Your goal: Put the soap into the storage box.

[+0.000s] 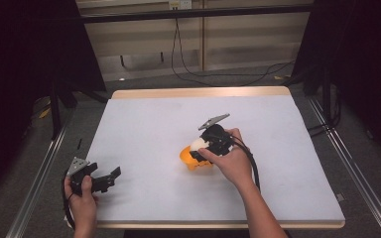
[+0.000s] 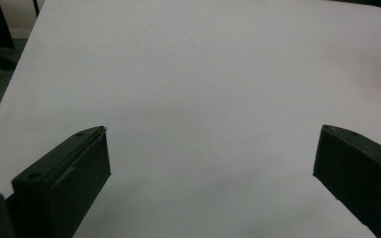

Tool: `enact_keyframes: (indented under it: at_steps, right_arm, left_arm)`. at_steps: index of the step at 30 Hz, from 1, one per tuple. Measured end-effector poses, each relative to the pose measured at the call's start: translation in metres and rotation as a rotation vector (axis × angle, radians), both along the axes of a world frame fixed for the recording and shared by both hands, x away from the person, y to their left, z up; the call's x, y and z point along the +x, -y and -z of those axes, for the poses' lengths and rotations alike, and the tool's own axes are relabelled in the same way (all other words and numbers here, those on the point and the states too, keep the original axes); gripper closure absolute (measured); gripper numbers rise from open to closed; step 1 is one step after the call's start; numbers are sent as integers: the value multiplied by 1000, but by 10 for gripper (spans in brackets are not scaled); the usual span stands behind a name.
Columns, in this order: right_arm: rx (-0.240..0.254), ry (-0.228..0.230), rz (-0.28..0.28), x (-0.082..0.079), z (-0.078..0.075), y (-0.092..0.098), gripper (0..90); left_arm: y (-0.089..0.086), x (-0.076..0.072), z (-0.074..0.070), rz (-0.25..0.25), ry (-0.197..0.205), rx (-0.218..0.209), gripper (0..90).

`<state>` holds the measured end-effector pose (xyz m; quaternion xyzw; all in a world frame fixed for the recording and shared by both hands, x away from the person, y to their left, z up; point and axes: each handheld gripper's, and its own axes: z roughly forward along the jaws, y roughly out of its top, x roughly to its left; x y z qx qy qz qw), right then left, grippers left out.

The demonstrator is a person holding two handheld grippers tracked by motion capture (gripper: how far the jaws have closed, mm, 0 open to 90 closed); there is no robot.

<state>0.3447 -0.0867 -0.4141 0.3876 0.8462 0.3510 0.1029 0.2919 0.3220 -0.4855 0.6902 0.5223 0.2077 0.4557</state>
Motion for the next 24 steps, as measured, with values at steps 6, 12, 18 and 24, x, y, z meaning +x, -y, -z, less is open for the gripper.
enact_keyframes:
  at_steps: [6, 12, 18, 24]
  right_arm:
    - [-3, -13, 22, -2, 5, -2, 241]
    - [-3, -14, 32, -2, 10, -2, 241]
    - [-12, -21, 56, -2, 13, -2, 240]
    - [-9, -28, 58, -2, 16, -4, 238]
  left_arm:
    - [0, 0, 0, 0, 0, 0, 11]
    - [0, 0, 0, 1, 0, 2, 11]
    - [0, 0, 0, 0, 0, 1, 11]
    - [0, 0, 0, 0, 1, 1, 11]
